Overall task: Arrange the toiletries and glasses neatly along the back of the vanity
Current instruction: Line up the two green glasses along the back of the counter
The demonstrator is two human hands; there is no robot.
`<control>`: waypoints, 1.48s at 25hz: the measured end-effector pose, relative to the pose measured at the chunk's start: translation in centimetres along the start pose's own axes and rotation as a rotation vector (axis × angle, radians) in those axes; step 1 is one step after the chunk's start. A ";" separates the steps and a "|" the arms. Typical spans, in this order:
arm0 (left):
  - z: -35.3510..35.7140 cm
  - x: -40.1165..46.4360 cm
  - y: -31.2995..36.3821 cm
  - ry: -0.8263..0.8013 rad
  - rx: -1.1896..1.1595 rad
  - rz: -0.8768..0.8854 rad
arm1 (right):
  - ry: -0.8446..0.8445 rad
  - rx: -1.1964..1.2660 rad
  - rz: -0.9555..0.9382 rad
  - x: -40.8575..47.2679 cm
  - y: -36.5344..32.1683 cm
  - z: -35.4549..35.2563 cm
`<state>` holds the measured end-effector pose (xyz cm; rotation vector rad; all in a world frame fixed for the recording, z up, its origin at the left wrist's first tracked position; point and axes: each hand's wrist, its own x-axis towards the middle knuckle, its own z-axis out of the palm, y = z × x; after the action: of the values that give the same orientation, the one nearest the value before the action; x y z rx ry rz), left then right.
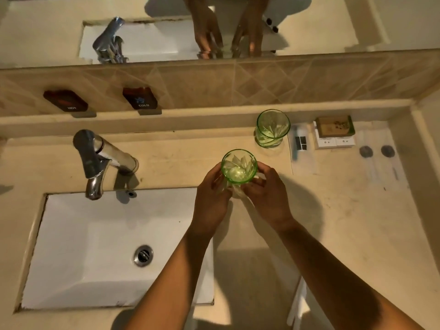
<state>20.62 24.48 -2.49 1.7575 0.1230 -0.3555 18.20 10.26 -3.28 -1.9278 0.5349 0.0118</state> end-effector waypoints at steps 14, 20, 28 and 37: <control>0.1 6.7 0.6 0.062 -0.053 -0.053 | 0.051 0.142 0.007 5.5 -1.4 1.8; -0.2 8.2 0.2 0.068 -0.076 -0.072 | 0.045 0.157 -0.012 6.8 -1.7 2.6; -0.5 10.0 0.7 0.088 -0.058 -0.076 | 0.071 0.144 -0.029 8.7 -1.4 4.1; -0.3 11.2 0.7 0.072 -0.059 -0.035 | 0.087 0.223 0.013 9.9 -0.6 5.4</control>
<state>31.44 23.40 -5.14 1.7122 0.2136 -0.3108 28.62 11.67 -7.48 -1.7133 0.5821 -0.1197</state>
